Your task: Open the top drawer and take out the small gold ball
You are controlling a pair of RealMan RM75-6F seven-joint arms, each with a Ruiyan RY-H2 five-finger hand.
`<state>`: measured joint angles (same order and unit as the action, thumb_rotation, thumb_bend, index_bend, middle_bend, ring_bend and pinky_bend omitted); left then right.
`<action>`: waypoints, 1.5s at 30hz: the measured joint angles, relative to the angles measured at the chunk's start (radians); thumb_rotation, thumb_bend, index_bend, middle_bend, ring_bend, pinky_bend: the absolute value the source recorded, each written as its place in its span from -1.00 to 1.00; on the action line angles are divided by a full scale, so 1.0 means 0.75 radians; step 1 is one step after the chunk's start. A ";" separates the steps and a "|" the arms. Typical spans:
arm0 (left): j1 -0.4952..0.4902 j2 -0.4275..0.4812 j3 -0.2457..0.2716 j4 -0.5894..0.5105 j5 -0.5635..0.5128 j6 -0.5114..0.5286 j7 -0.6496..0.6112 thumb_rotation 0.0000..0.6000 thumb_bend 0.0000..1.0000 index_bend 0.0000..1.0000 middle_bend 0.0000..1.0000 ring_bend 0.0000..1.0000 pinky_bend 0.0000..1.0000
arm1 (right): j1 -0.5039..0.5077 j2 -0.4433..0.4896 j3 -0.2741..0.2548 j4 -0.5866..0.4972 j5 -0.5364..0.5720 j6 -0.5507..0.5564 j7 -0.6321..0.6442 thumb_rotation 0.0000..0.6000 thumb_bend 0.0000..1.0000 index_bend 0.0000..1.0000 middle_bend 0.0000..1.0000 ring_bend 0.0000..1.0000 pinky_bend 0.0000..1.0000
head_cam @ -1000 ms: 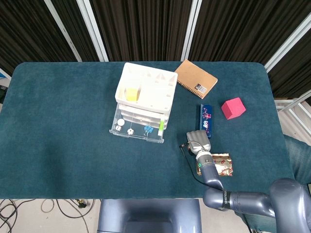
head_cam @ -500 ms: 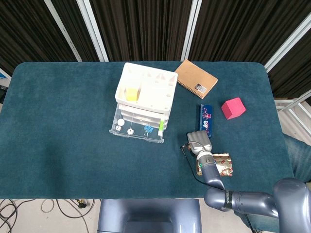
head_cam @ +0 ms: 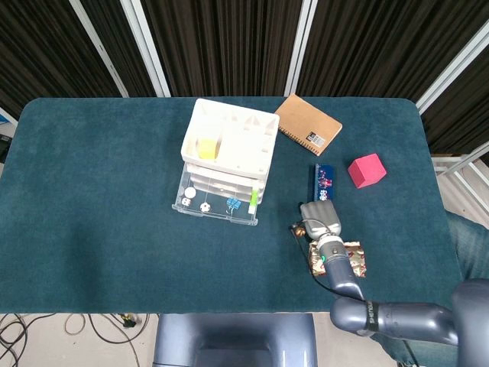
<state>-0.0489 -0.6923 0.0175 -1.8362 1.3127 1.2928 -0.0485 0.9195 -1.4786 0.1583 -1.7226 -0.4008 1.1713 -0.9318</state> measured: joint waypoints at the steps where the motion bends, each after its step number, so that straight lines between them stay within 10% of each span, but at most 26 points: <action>1: 0.001 0.000 0.000 0.000 0.000 0.002 0.000 1.00 -0.52 -0.74 -1.00 -1.00 -0.78 | 0.000 0.027 0.007 -0.026 0.008 0.009 -0.003 1.00 -0.39 -0.30 0.96 1.00 1.00; 7: 0.000 0.000 0.001 -0.003 0.003 0.002 0.004 1.00 -0.52 -0.74 -1.00 -1.00 -0.78 | 0.002 0.195 0.052 -0.155 0.093 0.051 -0.031 1.00 -0.39 -0.36 0.69 0.96 0.96; 14: 0.003 -0.002 -0.002 -0.006 0.009 0.019 0.011 1.00 -0.52 -0.74 -1.00 -1.00 -0.96 | -0.026 0.400 0.111 -0.276 0.155 0.081 0.017 1.00 -0.40 -0.42 -0.07 0.28 0.04; 23: 0.018 -0.020 -0.016 0.005 0.026 0.085 0.011 1.00 -0.52 -0.73 -1.00 -1.00 -1.00 | -0.170 0.502 0.102 -0.347 -0.148 0.175 0.243 1.00 -0.47 -0.49 -0.57 -0.22 -0.27; 33: 0.036 -0.027 -0.028 0.016 0.073 0.156 -0.024 1.00 -0.52 -0.74 -1.00 -1.00 -1.00 | -0.514 0.470 -0.153 -0.316 -0.844 0.448 0.537 1.00 -0.53 -0.58 -0.67 -0.31 -0.36; 45: 0.044 -0.034 -0.025 0.052 0.134 0.185 -0.057 1.00 -0.52 -0.74 -1.00 -1.00 -1.00 | -0.833 0.288 -0.337 -0.095 -1.203 0.707 0.727 1.00 -0.54 -0.62 -0.73 -0.34 -0.40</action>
<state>-0.0161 -0.7177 -0.0014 -1.7973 1.4130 1.4317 -0.0913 0.2945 -1.2622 -0.0944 -1.7939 -1.3031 1.7018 -0.3869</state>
